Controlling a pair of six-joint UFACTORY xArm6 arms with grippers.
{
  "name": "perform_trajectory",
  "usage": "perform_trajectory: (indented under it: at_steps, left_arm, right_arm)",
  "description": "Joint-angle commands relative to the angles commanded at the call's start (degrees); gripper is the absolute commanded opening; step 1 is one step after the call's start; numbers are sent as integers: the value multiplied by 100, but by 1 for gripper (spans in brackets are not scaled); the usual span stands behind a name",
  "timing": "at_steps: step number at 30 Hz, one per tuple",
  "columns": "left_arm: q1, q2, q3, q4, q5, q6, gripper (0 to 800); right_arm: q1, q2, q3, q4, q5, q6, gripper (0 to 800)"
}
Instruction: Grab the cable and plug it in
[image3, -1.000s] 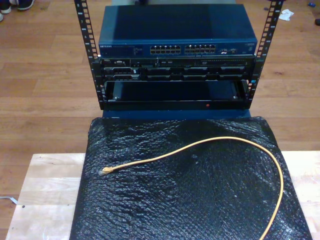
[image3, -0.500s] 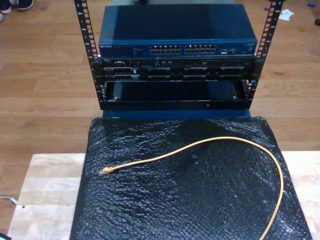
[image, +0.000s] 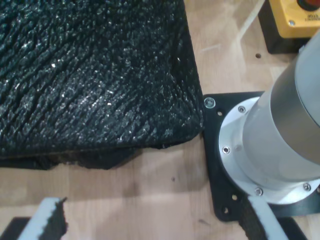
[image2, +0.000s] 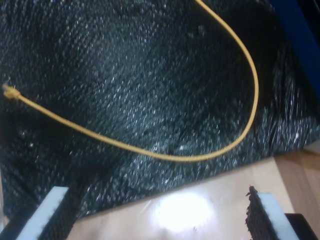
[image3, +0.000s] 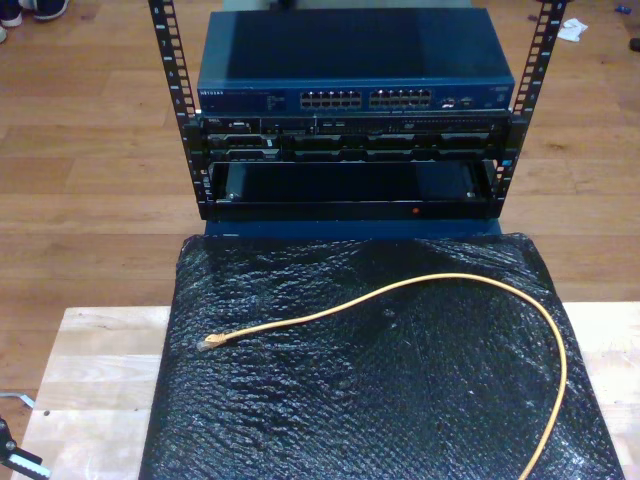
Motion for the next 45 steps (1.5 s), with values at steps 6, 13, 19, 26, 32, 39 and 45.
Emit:
perform_trajectory:
  at_steps: [6, 13, 19, 26, 32, 39, 45]
  left_arm:
    - [9, -35, 0, -105, 26, -79, 800]
    - [9, -79, -62, -290, 114, -316, 800]
    - [9, -97, -141, -510, 281, -360, 800]
    - [9, -88, -105, -589, 299, -360, 800]
    - [9, -88, 35, -598, 299, -369, 800]
    - [9, -88, 35, -659, 299, -369, 800]
    - [0, -79, 44, -677, 281, -369, 800]
  right_arm:
    - [686, 167, -352, 62, -26, 378, 799]
    - [1582, 413, -607, 62, -299, 835, 799]
    - [2180, 475, -668, 53, -712, 1081, 799]
    - [2848, 756, -826, 44, -985, 1407, 799]
    - [3455, 897, -835, 26, -1319, 1591, 799]
    - [4114, 1169, -835, 9, -1767, 1776, 799]
    - [4668, 1424, -835, 0, -2136, 1943, 798]
